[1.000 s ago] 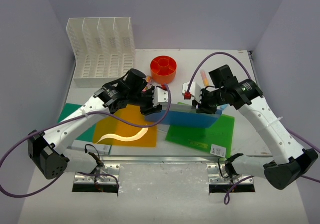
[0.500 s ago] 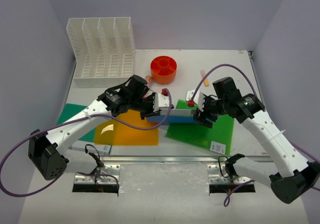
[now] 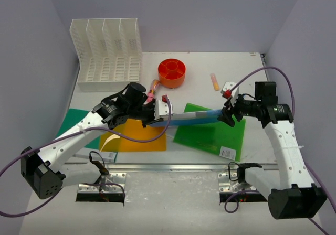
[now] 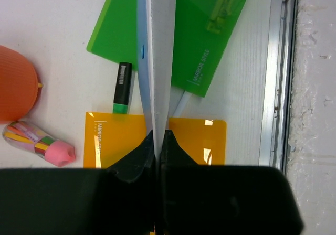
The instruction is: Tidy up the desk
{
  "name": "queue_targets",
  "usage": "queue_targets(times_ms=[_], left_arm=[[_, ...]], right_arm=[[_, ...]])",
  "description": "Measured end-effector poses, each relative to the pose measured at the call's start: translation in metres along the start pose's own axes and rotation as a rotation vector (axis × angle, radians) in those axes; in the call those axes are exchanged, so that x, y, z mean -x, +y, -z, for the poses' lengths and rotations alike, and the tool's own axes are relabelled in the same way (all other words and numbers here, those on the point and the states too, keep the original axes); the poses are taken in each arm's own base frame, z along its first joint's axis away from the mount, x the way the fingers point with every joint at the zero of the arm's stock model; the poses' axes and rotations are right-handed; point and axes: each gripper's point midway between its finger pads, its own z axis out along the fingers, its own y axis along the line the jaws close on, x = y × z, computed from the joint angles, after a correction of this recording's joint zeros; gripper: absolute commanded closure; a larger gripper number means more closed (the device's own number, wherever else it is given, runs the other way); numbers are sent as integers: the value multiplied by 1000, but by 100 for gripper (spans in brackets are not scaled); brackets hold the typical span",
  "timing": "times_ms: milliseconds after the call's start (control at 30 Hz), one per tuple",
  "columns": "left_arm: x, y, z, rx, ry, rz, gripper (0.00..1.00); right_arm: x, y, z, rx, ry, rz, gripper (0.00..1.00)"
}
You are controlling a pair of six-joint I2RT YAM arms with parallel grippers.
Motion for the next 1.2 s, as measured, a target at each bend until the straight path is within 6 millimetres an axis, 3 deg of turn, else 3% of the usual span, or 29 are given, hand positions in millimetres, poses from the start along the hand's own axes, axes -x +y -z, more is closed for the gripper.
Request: queue_targets(times_ms=[300,367,500,567,633,667,700,733,867,1033,1200], left_arm=[[8,-5,13,-3,-60,13,100],[8,-7,15,-1,-66,20,100],[6,-4,18,6,-78,56,100],[4,-3,17,6,-79,74,86],[3,-2,17,11,-84,85,71],[3,-2,17,13,-85,88,55],[4,-2,17,13,-87,92,45],[5,-2,17,13,-89,96,40],[14,3,19,6,-86,103,34],[52,25,23,3,-107,54,33],[81,32,12,-40,-96,28,33]], right_arm=[[-21,28,-19,141,-144,2,43],[-19,31,-22,169,-173,11,55],[-14,32,-25,202,-217,34,91],[-13,33,-26,210,-227,42,99],[-12,36,-24,226,-231,41,100],[-10,37,-22,228,-229,44,100],[-8,36,-20,226,-228,55,100],[-4,34,-18,219,-229,75,100],[14,25,-3,184,-227,161,100],[39,16,14,149,-235,240,100],[48,14,21,140,-205,271,100]])
